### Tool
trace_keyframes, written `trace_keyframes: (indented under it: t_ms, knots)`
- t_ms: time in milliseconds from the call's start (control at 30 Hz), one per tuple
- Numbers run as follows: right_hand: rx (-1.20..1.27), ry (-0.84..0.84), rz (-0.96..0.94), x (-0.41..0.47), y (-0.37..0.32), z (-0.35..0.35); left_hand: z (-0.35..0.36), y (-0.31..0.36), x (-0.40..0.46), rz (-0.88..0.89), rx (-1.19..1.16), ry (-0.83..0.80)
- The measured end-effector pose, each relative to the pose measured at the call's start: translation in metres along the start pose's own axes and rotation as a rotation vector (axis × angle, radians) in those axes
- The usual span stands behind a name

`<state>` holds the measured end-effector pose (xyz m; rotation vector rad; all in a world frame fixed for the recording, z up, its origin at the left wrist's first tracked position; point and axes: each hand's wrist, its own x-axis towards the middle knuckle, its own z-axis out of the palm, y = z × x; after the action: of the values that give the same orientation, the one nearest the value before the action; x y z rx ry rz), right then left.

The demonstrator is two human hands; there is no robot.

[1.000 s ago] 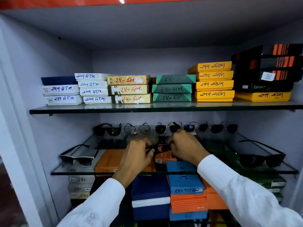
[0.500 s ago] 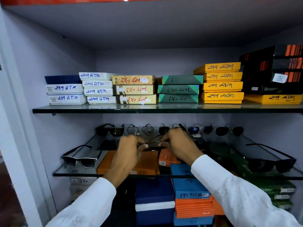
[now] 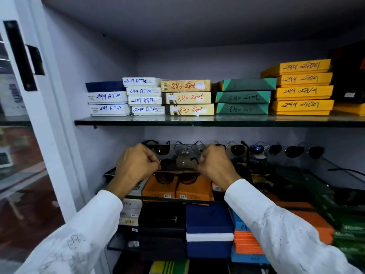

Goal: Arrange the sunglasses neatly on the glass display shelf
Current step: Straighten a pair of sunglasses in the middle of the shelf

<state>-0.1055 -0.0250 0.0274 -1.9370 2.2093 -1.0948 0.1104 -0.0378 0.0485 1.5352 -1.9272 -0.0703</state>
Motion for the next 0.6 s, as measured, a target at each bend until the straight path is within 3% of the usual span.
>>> trace_keyframes:
  t_ms: [367, 600]
  knots:
    - [-0.003, -0.038, 0.009, -0.009, -0.003, 0.016, 0.019, -0.007, 0.004, -0.009, 0.165, -0.073]
    - [0.010, 0.007, 0.074, -0.035, 0.028, -0.040, 0.023, 0.052, -0.014, 0.117, 0.006, -0.005]
